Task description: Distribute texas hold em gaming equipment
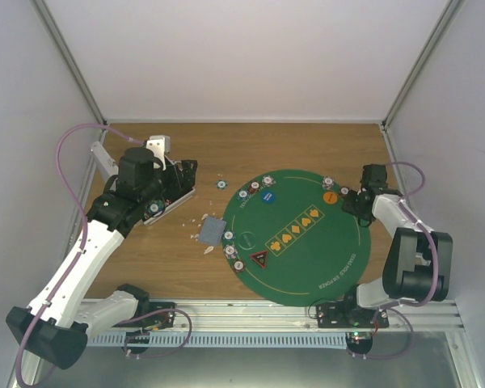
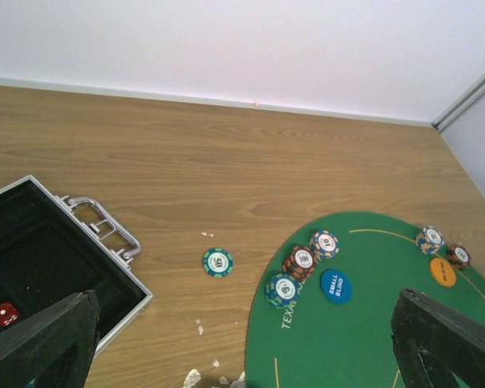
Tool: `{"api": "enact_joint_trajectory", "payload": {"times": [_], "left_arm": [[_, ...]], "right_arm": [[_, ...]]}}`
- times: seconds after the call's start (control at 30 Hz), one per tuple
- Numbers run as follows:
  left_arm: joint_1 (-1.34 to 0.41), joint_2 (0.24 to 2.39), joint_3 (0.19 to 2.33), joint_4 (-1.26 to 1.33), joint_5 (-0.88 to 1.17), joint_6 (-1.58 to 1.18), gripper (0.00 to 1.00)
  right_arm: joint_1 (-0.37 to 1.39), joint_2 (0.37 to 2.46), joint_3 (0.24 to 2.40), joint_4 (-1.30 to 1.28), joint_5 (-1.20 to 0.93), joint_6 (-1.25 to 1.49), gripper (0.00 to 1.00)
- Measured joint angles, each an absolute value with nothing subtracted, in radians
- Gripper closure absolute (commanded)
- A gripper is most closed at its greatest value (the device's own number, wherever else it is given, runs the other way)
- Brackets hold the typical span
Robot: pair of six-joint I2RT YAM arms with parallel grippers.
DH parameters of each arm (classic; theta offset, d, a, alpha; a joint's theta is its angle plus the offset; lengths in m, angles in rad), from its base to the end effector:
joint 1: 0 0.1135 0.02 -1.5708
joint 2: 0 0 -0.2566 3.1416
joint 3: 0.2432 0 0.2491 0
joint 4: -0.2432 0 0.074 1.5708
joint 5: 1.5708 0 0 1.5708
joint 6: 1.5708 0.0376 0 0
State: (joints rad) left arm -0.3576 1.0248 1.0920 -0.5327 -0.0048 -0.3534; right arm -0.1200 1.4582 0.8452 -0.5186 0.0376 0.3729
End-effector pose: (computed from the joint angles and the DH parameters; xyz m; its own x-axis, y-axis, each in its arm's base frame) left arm 0.2096 -0.0781 0.3588 -0.5142 -0.1773 -0.8391 0.1791 0.9346 -0.3072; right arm 0.2688 -0.0338 0.1775 -0.7875 0.4617 -0.4084 0.4536 0.8827 0.1232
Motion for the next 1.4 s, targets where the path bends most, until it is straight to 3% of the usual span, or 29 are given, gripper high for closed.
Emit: {"api": "enact_joint_trajectory", "payload": {"times": [0.93,1.4], "left_arm": [[-0.358,1.025,1.092,-0.533,-0.005,-0.353,0.01],[-0.358,1.025,1.092,-0.533,-0.005,-0.353,0.01]], "right_arm": [[-0.163,1.621,0.843,-0.388,-0.014,0.352,0.65],[-0.163,1.644,0.862,-0.381,-0.01,0.348,0.49]]}}
